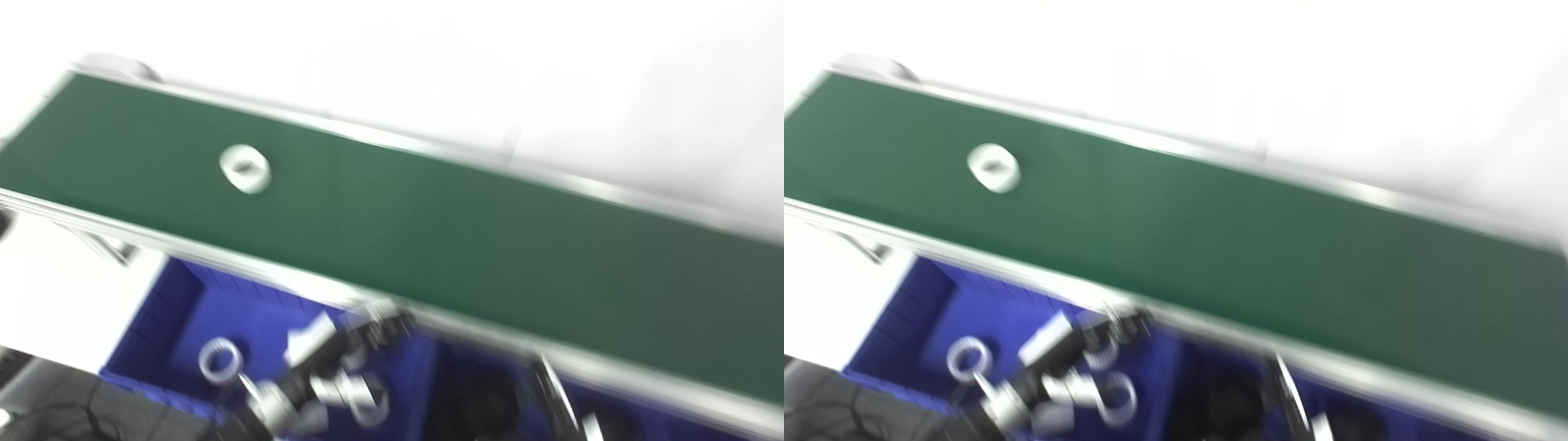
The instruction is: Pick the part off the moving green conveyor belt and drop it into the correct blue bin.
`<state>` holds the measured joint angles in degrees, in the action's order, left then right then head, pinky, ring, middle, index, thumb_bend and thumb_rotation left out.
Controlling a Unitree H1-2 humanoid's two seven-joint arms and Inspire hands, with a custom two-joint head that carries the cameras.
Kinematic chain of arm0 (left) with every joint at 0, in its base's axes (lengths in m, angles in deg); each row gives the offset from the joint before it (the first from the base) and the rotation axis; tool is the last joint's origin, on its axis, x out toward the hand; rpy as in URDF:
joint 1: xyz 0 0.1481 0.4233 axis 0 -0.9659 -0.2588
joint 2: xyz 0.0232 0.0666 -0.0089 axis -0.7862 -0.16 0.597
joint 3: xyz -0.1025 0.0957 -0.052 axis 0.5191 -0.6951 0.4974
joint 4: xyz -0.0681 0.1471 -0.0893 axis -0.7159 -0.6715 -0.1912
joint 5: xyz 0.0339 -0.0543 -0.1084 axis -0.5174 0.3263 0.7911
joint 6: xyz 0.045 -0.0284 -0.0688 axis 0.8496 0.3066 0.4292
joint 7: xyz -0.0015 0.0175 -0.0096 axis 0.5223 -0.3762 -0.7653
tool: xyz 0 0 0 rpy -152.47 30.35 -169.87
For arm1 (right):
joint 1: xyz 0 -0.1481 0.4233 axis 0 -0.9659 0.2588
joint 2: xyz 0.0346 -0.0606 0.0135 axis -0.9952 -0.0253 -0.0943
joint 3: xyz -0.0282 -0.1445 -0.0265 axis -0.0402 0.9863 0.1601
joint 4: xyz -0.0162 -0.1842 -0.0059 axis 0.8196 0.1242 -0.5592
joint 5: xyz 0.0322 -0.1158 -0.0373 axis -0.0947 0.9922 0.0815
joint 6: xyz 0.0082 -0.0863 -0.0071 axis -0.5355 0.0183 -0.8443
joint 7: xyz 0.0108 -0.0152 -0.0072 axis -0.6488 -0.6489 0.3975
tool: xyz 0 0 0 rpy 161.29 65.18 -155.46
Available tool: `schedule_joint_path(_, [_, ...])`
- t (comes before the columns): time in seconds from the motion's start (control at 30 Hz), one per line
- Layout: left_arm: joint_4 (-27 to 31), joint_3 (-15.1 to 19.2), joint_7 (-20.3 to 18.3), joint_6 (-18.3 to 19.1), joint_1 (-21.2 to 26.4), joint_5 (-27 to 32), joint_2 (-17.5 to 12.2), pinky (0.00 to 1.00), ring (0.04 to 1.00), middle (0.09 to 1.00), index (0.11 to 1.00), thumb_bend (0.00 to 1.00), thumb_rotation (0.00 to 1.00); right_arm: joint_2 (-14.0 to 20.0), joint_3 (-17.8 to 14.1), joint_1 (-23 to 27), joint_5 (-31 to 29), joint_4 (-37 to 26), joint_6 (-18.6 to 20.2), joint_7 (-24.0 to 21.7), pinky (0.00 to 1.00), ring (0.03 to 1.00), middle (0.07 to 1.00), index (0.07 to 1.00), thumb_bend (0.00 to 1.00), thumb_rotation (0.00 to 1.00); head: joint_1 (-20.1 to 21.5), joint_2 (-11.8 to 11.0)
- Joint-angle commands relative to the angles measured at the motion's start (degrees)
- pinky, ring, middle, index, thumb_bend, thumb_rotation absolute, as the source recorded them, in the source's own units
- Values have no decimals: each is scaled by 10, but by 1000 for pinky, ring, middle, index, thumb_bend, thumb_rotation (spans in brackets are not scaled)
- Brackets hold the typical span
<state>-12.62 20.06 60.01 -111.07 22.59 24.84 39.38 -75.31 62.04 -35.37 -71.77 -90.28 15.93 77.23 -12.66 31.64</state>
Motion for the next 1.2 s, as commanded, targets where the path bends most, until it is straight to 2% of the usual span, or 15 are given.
schedule_joint_path(0.0, [15,2,19,-26,5,-7,6,764,835,864,842,790,530,-4,-3,3,-10,-5,-36,6,908,923,948,960,833,405,-2,-7])
schedule_joint_path(0.23, [4,-1,35,-26,11,-2,12,739,818,853,829,827,527,-5,-7,12,1,13,-45,13,903,918,935,953,836,408,-1,-25])
schedule_joint_path(0.33, [3,3,34,-26,13,11,15,731,811,847,822,821,496,-6,-7,16,6,18,-45,15,886,911,933,952,838,420,-3,-29])
schedule_joint_path(0.47, [38,22,24,-26,21,50,19,717,790,832,812,791,444,-7,-6,23,3,25,-49,14,910,917,933,950,834,414,-3,-30])
schedule_joint_path(0.57, [66,32,16,-25,37,75,14,730,809,845,823,786,440,-7,-5,26,1,30,-52,13,894,914,933,947,831,409,-4,-31])
schedule_joint_path(0.67, [97,44,12,-16,83,84,-1,778,838,872,856,743,466,-9,-3,33,-3,41,-63,15,869,901,924,937,827,397,-3,-36])
schedule_joint_path(0.8, [112,58,21,9,137,59,-11,792,853,896,877,719,522,-12,-3,38,-5,52,-79,17,880,914,928,931,818,386,1,-36])
schedule_joint_path(0.97, [119,75,30,60,199,35,-26,809,862,896,881,732,539,-13,-5,40,-1,56,-78,18,893,912,927,934,836,410,1,-37])
schedule_joint_path(1.07, [112,83,36,72,226,12,-32,813,870,902,885,728,544,-13,-4,41,2,53,-75,18,884,908,924,933,834,416,1,-37])
schedule_joint_path(1.17, [114,90,46,109,255,-34,-42,815,878,910,894,739,573,-12,-3,42,2,54,-75,18,883,910,925,934,832,414,1,-37])
